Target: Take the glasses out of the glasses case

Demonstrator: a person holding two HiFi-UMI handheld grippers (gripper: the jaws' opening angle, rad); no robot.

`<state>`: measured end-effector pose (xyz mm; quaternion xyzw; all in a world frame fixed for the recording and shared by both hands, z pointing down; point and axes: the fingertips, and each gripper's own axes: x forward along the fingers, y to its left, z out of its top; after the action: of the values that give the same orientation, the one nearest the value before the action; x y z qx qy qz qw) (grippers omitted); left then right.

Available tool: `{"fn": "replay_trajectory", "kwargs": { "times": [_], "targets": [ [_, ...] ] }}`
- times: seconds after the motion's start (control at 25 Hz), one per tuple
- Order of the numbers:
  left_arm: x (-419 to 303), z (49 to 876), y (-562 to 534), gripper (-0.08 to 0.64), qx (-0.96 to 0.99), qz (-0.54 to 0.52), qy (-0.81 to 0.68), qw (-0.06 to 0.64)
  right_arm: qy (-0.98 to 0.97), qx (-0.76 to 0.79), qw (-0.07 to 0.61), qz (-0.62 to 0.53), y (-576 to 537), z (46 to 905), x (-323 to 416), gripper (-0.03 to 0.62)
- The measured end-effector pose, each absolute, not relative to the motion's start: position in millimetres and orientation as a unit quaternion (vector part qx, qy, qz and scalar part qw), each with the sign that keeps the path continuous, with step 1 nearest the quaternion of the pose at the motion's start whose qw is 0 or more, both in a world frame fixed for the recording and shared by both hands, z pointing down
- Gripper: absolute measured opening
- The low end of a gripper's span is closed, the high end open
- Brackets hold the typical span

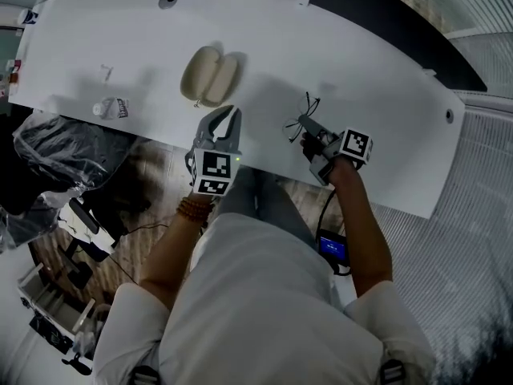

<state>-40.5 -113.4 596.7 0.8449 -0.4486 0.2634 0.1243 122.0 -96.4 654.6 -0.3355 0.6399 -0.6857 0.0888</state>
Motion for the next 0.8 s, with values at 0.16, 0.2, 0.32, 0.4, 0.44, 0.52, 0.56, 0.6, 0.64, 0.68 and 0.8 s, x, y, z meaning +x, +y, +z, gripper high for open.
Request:
{"fn": "replay_trajectory", "kwargs": {
  "times": [0.16, 0.2, 0.32, 0.4, 0.44, 0.52, 0.56, 0.6, 0.64, 0.68, 0.8],
  "targets": [
    [-25, 597, -93, 0.040, 0.850, 0.271, -0.434, 0.127, 0.637, -0.343, 0.074, -0.687, -107, 680, 133, 0.012],
    [-22, 598, -88, 0.038, 0.850, 0.273, -0.432, 0.128, 0.637, -0.346, 0.068, -0.685, -109, 685, 136, 0.013],
    [-15, 600, -77, 0.037, 0.850, 0.276, -0.428, 0.134, 0.637, -0.353, 0.053, -0.683, -115, 702, 142, 0.014],
    [-13, 602, -72, 0.037, 0.849, 0.277, -0.428, 0.139, 0.636, -0.358, 0.043, -0.682, -118, 710, 144, 0.014],
    [-13, 603, -70, 0.037, 0.848, 0.278, -0.428, 0.141, 0.636, -0.361, 0.037, -0.681, -119, 713, 145, 0.015],
    [-11, 604, -67, 0.037, 0.848, 0.278, -0.427, 0.146, 0.635, -0.369, 0.021, -0.678, -119, 718, 146, 0.015],
    [-9, 603, -67, 0.037, 0.848, 0.277, -0.427, 0.147, 0.634, -0.374, 0.013, -0.677, -119, 720, 147, 0.017],
    [-8, 601, -67, 0.037, 0.848, 0.275, -0.428, 0.147, 0.633, -0.378, 0.006, -0.676, -119, 721, 149, 0.026],
    [-6, 600, -68, 0.037, 0.849, 0.273, -0.429, 0.147, 0.632, -0.380, 0.002, -0.675, -119, 722, 150, 0.038],
    [-5, 599, -67, 0.037, 0.849, 0.272, -0.429, 0.148, 0.632, -0.382, -0.001, -0.675, -119, 722, 152, 0.053],
    [-1, 600, -64, 0.037, 0.848, 0.272, -0.430, 0.151, 0.632, -0.385, -0.008, -0.673, -118, 721, 156, 0.076]
  ]
}}
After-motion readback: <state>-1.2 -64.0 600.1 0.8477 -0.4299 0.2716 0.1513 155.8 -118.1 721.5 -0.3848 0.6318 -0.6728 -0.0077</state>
